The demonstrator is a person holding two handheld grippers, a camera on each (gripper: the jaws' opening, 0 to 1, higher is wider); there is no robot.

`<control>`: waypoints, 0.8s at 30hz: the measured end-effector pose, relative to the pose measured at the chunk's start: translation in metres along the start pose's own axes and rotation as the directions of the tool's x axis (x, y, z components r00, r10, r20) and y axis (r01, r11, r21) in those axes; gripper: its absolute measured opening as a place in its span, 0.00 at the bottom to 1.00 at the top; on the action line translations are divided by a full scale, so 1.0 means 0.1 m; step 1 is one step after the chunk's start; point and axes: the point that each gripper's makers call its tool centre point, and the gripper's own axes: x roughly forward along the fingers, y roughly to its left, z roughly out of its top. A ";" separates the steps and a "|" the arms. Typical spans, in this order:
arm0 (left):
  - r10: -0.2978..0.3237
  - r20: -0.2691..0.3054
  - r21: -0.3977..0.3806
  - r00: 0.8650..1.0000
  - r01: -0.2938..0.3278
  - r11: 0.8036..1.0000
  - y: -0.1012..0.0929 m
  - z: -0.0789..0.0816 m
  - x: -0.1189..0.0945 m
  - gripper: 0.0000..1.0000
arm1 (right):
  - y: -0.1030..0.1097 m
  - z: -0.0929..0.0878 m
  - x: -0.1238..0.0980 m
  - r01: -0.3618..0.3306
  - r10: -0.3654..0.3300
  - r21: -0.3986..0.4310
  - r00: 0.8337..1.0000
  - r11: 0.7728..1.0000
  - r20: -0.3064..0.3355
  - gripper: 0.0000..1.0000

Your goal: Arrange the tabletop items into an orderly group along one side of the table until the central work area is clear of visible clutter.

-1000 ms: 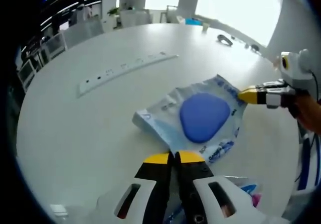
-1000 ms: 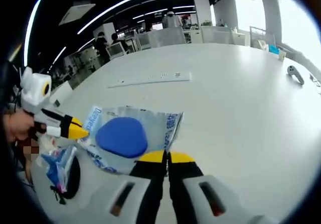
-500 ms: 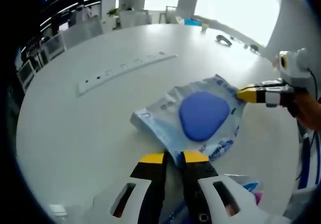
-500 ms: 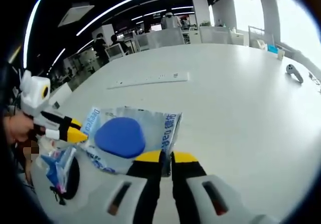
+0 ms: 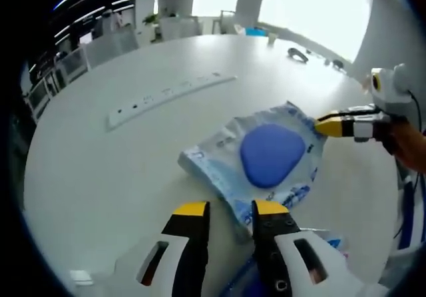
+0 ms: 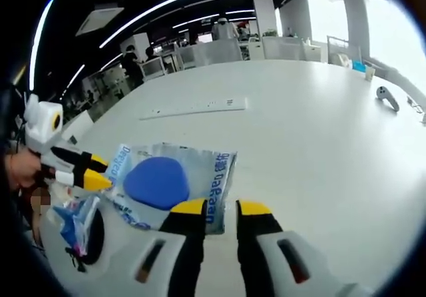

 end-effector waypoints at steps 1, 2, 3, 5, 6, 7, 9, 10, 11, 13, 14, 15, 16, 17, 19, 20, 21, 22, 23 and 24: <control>-0.001 0.003 0.001 1.000 0.001 1.000 0.00 0.01 -0.01 0.22 | 0.00 0.00 0.00 0.001 -0.001 -0.001 1.000 1.000 0.002 0.16; 0.000 0.004 0.003 1.000 0.000 1.000 0.00 0.01 -0.01 0.24 | 0.00 0.01 0.00 0.001 -0.001 -0.001 1.000 1.000 0.003 0.17; 0.000 0.006 0.005 1.000 0.000 1.000 0.01 0.01 -0.02 0.25 | 0.00 0.01 0.00 0.002 -0.002 -0.004 1.000 1.000 0.004 0.17; 0.001 0.015 0.008 1.000 -0.001 1.000 0.01 0.03 -0.04 0.27 | 0.01 0.02 -0.02 0.004 -0.004 -0.006 1.000 1.000 0.007 0.19; 0.002 0.020 0.014 1.000 -0.002 1.000 0.01 0.04 -0.06 0.28 | 0.01 0.02 -0.02 0.005 -0.005 -0.005 1.000 1.000 0.008 0.19; 0.004 0.021 0.017 1.000 -0.004 1.000 0.02 0.04 -0.07 0.28 | 0.00 0.03 -0.03 0.007 -0.007 -0.008 1.000 1.000 0.009 0.20; 0.010 0.024 0.020 1.000 -0.010 1.000 0.03 0.04 -0.09 0.30 | 0.00 0.04 -0.04 0.011 -0.011 -0.010 1.000 1.000 0.014 0.21; 0.013 0.037 0.020 0.999 -0.013 1.000 0.04 0.06 -0.11 0.33 | 0.00 0.05 -0.05 0.011 -0.011 -0.009 1.000 1.000 0.016 0.21; 0.015 0.038 0.021 0.999 -0.016 1.000 0.05 0.06 -0.12 0.34 | 0.00 0.06 -0.07 0.016 -0.015 -0.013 1.000 1.000 0.021 0.22; 0.029 0.047 0.027 0.998 -0.030 0.999 0.08 0.07 -0.16 0.38 | -0.01 0.08 -0.10 0.019 -0.019 -0.013 0.999 1.000 0.031 0.24; 0.033 0.049 0.026 0.998 -0.034 0.999 0.08 0.07 -0.17 0.39 | -0.01 0.08 -0.11 0.020 -0.020 -0.011 0.999 1.000 0.033 0.24; 0.035 0.051 0.023 0.998 -0.036 0.999 0.09 0.08 -0.19 0.39 | 0.00 0.09 -0.12 0.021 -0.020 -0.013 0.999 1.000 0.035 0.25; 0.036 0.056 0.021 0.998 -0.037 0.999 0.10 0.08 -0.21 0.41 | 0.00 0.09 -0.13 0.020 -0.019 -0.014 0.999 1.000 0.040 0.26; 0.042 0.061 0.024 0.997 -0.043 0.999 0.11 0.09 -0.23 0.42 | 0.01 0.11 -0.15 0.019 -0.018 -0.014 0.999 1.000 0.049 0.27; 0.055 0.067 0.030 0.996 -0.057 0.998 0.13 0.08 -0.28 0.45 | 0.03 0.11 -0.18 0.020 -0.019 -0.019 0.999 1.000 0.051 0.29; 0.055 0.076 0.033 0.996 -0.058 0.998 0.13 0.08 -0.30 0.46 | 0.04 0.12 -0.20 0.018 -0.017 -0.019 0.998 1.000 0.058 0.29; 0.058 0.081 0.035 0.995 -0.061 0.997 0.13 0.08 -0.32 0.47 | 0.04 0.12 -0.21 0.018 -0.016 -0.020 0.998 1.000 0.059 0.30; 0.065 0.086 0.039 0.994 -0.068 0.997 0.15 0.08 -0.34 0.48 | 0.05 0.13 -0.22 0.017 -0.016 -0.021 0.998 1.000 0.061 0.31; 0.067 0.089 0.040 0.994 -0.070 0.997 0.15 0.08 -0.35 0.49 | 0.06 0.13 -0.23 0.016 -0.014 -0.023 0.998 1.000 0.064 0.32; 0.070 0.106 0.047 0.992 -0.075 0.996 0.16 0.10 -0.38 0.50 | 0.08 0.14 -0.24 0.011 -0.010 -0.024 0.998 1.000 0.066 0.33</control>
